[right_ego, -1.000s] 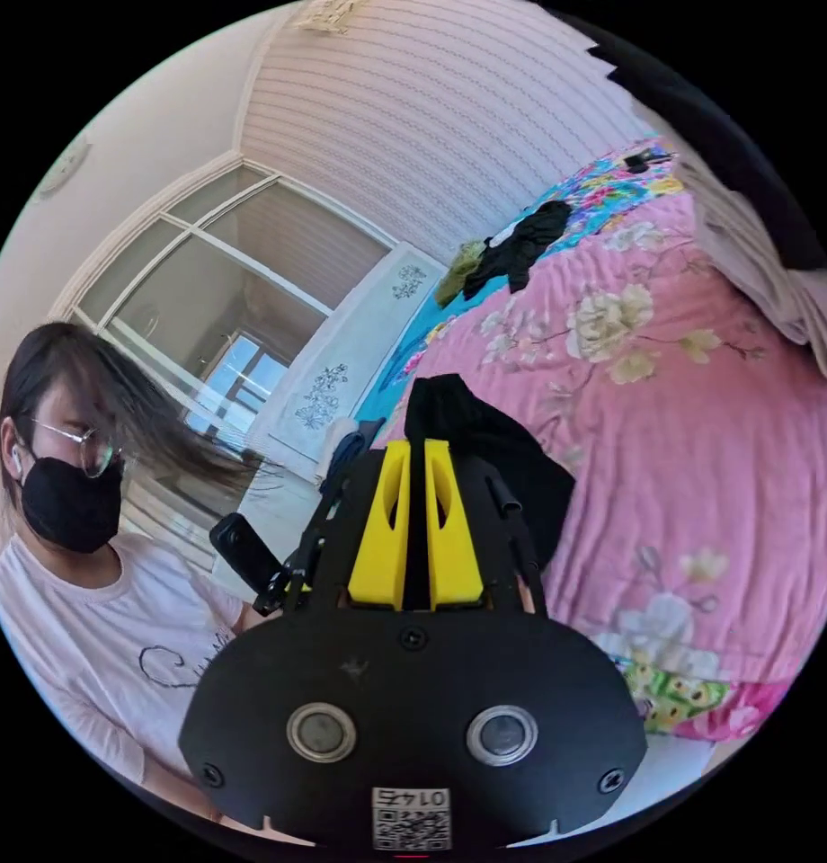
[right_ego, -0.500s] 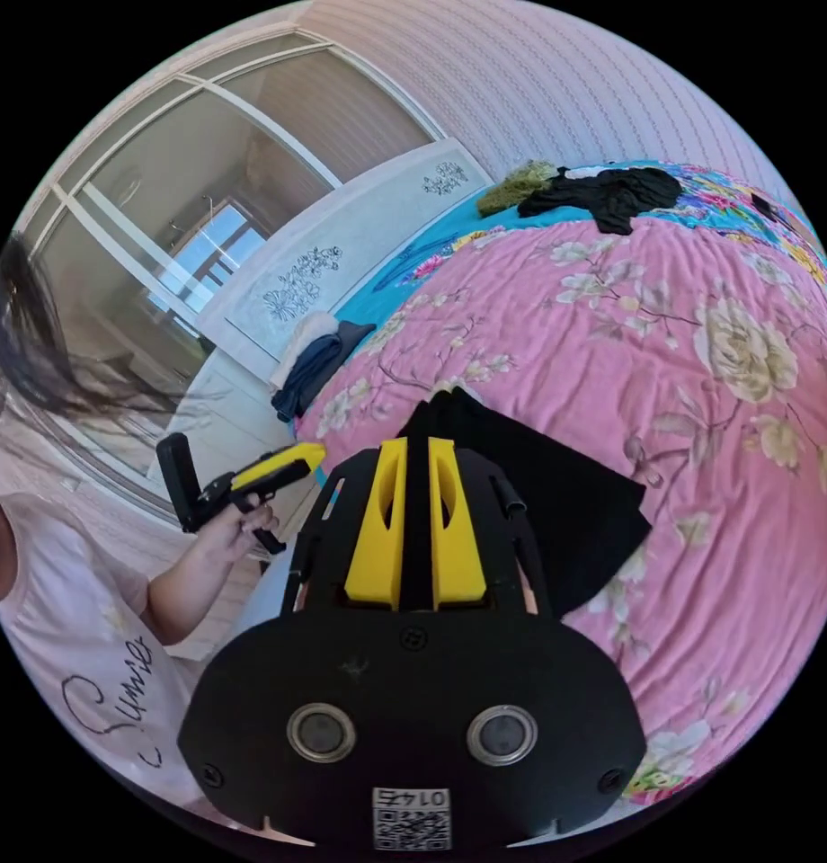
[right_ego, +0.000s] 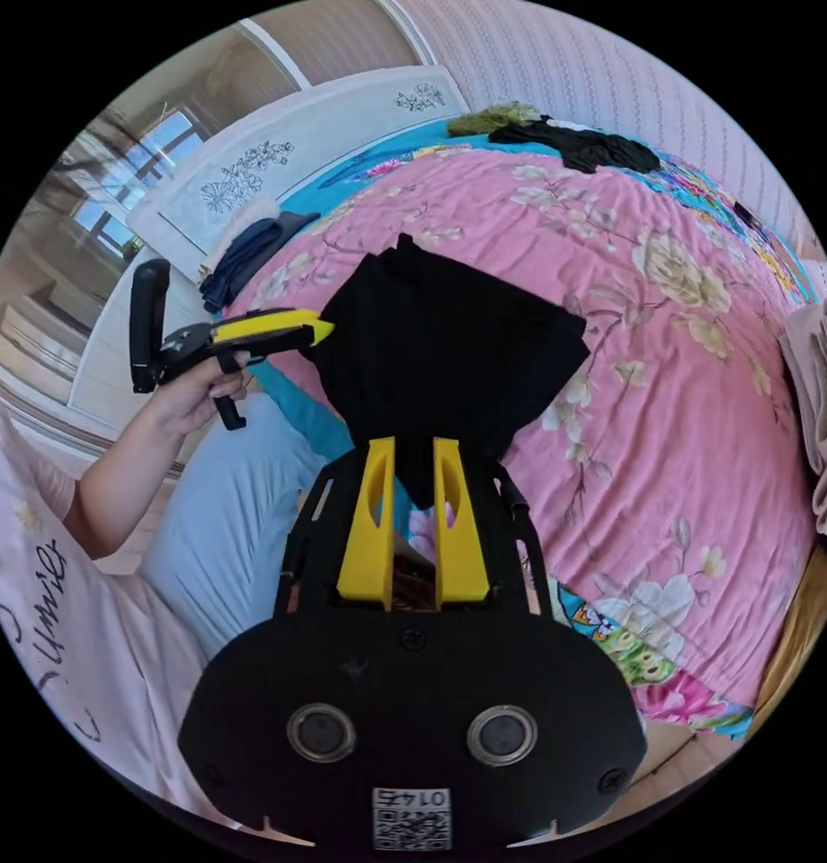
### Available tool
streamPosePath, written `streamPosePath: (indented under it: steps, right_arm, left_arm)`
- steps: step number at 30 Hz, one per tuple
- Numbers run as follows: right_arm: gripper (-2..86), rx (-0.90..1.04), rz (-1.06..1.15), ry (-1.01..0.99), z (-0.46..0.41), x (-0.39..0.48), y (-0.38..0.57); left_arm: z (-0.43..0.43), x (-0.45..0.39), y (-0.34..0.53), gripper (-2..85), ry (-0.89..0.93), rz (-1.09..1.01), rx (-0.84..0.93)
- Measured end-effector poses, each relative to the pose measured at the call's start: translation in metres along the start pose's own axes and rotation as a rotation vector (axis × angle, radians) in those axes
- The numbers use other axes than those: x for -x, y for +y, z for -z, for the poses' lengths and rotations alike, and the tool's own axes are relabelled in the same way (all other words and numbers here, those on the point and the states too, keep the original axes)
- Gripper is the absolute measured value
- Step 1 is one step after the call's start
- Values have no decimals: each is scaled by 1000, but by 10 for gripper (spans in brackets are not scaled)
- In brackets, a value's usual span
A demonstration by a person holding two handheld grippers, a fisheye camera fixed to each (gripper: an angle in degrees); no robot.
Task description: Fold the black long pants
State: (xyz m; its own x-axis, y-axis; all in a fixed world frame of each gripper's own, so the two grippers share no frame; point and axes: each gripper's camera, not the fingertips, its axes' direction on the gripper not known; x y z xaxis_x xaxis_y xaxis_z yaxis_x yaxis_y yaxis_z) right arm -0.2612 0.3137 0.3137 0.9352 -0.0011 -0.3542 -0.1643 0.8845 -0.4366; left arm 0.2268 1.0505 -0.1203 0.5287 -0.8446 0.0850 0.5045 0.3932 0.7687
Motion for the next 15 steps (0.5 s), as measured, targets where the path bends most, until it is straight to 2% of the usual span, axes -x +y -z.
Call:
streamPosePath:
  steps: [4, 10, 14, 15]
  right_arm:
    - [89, -157, 87, -39, 28, 2, -53]
    - [94, -98, 201, -48, -15, 8, -157]
    - [22, 56, 227, -95, -61, 15, -211]
    - [19, 36, 238, -86, -60, 18, -215]
  left_arm:
    - [15, 10, 5, 41, 20, 44, -29]
    - [-1, 25, 12, 49, 27, 35, 72]
    - [17, 41, 8, 21, 33, 39, 14]
    - [29, 46, 7, 20, 3, 37, -31]
